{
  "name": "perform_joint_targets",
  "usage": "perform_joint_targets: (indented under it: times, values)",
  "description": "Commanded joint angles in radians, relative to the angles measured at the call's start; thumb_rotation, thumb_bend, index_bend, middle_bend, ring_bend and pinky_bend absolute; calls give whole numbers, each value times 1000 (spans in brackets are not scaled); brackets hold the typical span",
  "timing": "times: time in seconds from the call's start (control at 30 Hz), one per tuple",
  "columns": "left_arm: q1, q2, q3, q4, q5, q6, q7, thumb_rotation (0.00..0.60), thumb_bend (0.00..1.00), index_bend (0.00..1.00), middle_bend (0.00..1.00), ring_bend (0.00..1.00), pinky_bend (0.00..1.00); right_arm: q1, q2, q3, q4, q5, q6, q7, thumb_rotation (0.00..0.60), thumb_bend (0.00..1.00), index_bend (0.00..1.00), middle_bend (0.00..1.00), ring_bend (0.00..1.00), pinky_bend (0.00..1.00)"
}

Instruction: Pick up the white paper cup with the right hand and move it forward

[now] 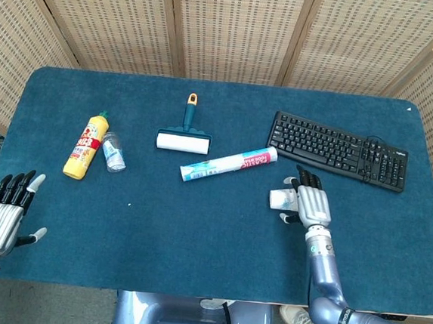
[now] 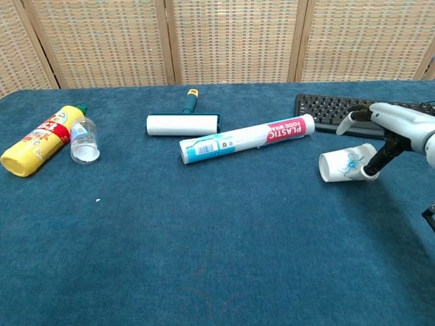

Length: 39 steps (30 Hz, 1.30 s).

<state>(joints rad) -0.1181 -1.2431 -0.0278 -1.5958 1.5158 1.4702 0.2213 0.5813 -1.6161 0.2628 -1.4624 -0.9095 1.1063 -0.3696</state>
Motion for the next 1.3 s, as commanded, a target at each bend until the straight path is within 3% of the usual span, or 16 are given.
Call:
perform_joint_targets:
  times: [0.03,0.43,0.87,1.03,1.3]
  values:
    - [0,1,-1,0,-5,-2,-2,600,164,0,0,0,0,15,-32,-12,-4,-3,19,-41,600,288,310,0,0,103]
    - [-6,9,1,0,-12,-21,-30,600,164,0,0,0,0,76,-175,-24,137,3,101,-264,600,289,364,30,0,133]
    - [-8,10,11,-4,4,-22,-39,600,164,0,0,0,0,80,-208,-30,215,4,118,-344,600,290,426,69,0,149]
    - [-8,13,16,-8,15,-19,-45,600,164,0,0,0,0,75,-208,-29,216,6,122,-365,600,288,493,107,0,163]
    - [-10,11,17,-5,12,-26,-47,600,165,0,0,0,0,59,-195,-7,171,-14,122,-301,600,286,519,123,0,168]
